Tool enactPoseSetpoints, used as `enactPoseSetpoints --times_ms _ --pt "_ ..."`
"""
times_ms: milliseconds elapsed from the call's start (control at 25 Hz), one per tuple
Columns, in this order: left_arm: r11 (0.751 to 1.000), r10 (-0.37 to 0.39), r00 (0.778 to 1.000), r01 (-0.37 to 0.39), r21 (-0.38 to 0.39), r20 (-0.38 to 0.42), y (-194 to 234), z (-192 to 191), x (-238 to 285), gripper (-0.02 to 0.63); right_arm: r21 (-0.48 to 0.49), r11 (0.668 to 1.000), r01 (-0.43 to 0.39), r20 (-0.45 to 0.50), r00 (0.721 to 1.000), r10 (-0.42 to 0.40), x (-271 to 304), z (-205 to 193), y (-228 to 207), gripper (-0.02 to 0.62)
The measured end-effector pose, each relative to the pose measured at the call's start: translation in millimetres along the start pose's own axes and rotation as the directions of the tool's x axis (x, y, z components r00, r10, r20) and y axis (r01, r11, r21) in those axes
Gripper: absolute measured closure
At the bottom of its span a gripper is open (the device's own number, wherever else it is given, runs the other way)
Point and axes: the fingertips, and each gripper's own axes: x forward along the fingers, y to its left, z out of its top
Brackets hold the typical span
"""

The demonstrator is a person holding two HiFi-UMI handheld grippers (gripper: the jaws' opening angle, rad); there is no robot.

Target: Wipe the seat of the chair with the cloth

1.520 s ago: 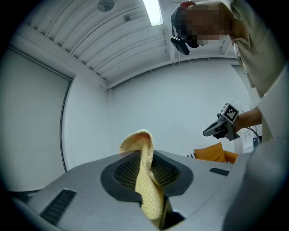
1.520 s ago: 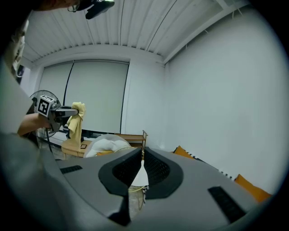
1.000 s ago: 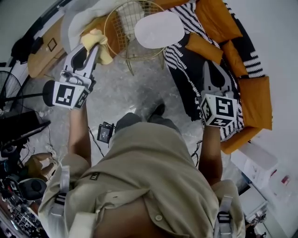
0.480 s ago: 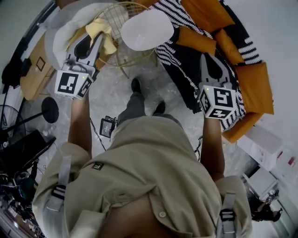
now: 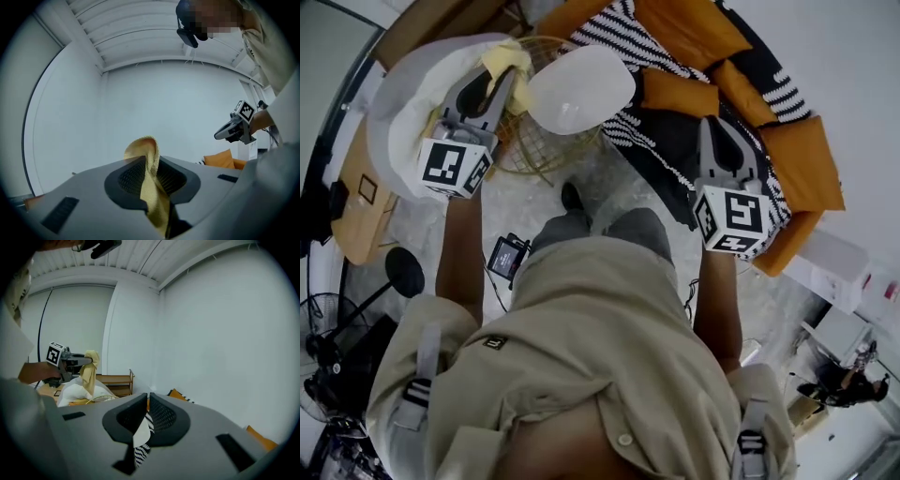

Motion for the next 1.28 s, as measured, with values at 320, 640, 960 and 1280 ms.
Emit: enactPoseSetpoints --times_ms 320,640,960,1280 --pt "0.999 -0.008 0.996 0.005 -0.037 -0.087 31 -55 61 0.528 0.069 0.997 0.046 -0.097 0.994 -0.039 54 -39 -25 0.568" --pt "0.996 0.088 0.965 -0.093 -0.005 -0.246 41 -160 129 0.527 0.101 0.995 0.027 -0.167 0.986 -0.010 141 -92 -61 0.568" --pt "0.995 0.102 0.918 -0.097 0.033 -0.384 18 -295 220 0.528 0.123 0.992 -0.001 -0.323 0.945 0.041 186 -183 -90 0.568" --pt "0.995 0.095 0.845 -0.064 0.077 -0.527 -1 -408 268 0.528 0.139 0.990 0.013 -0.437 0.898 0.049 194 -259 -118 0.568"
